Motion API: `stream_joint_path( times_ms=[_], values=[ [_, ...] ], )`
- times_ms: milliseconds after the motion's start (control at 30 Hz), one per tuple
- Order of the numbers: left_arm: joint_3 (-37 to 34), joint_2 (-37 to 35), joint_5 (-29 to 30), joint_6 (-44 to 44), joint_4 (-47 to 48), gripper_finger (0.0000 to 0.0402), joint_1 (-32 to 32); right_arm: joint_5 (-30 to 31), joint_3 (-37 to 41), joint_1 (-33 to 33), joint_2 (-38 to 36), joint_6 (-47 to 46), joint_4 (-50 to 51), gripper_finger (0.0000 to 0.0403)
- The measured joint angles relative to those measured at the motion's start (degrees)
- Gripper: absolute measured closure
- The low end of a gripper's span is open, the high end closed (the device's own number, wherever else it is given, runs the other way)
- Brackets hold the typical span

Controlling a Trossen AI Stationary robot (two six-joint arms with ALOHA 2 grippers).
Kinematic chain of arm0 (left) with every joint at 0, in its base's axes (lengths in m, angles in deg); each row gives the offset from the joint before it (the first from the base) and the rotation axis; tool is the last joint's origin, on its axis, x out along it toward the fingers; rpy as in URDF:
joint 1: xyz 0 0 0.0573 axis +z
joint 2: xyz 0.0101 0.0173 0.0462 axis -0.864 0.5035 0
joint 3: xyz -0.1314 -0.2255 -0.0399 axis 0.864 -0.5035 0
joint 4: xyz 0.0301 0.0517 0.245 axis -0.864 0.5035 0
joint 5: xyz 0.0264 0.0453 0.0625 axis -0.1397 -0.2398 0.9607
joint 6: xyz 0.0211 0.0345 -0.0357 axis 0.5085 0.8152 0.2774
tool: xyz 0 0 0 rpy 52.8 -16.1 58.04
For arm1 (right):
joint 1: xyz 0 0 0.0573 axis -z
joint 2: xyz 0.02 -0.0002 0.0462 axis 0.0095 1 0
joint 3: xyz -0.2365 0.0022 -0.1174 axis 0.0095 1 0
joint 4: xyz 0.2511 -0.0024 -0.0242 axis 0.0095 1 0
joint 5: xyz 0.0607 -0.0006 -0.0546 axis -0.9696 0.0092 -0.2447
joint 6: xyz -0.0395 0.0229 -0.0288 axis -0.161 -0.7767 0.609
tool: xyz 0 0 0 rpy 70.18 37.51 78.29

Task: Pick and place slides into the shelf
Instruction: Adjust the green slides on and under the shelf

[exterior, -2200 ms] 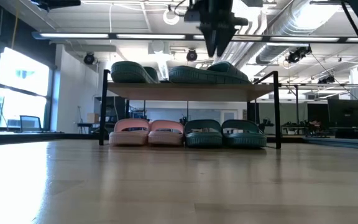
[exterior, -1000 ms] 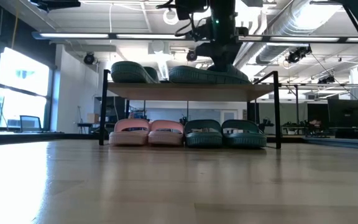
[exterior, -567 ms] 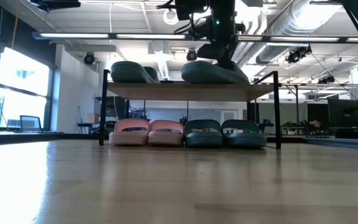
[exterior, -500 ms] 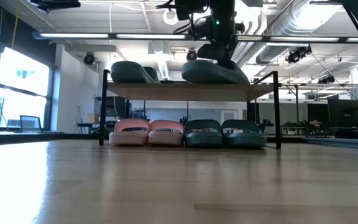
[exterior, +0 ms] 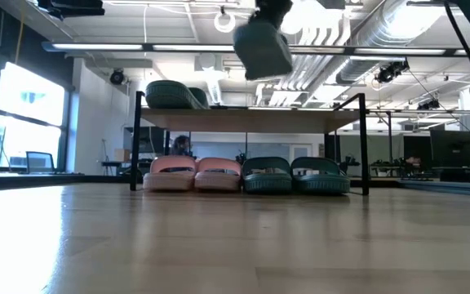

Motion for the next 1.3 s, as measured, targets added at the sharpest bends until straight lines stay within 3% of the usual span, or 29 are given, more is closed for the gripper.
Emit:
stream_joint_path(
  times_ms=[167,267,367,600,833,1300],
  values=[
    [0.0,0.0,0.0,0.02,0.0,0.0197,0.01,-4.84,-5.88,0.68,-0.02,18.29,-15.33,0.0402],
    [0.0,0.0,0.0,0.02,0.0,0.0197,0.01,-6.05,-4.94,1.42,-0.86,25.68,-25.41,0.0402],
    [0.0,0.0,0.12,0.02,-0.02,0.0197,0.0,-5.5,-3.69,1.61,-1.05,29.35,-29.41,0.0402],
    [0.0,0.0,0.29,0.03,0.42,0.0197,0.0,-5.89,6.01,1.69,-0.87,24.77,-29.3,0.0403],
    [0.0,0.0,1.27,0.06,0.44,0.0197,-0.01,-3.95,18.22,2.67,-0.76,24.75,-39.0,0.0403],
    [0.0,0.0,1.49,0.04,0.44,0.0197,0.01,-11.46,25.37,5.91,-0.92,23.92,-48.62,0.0403]
  ],
)
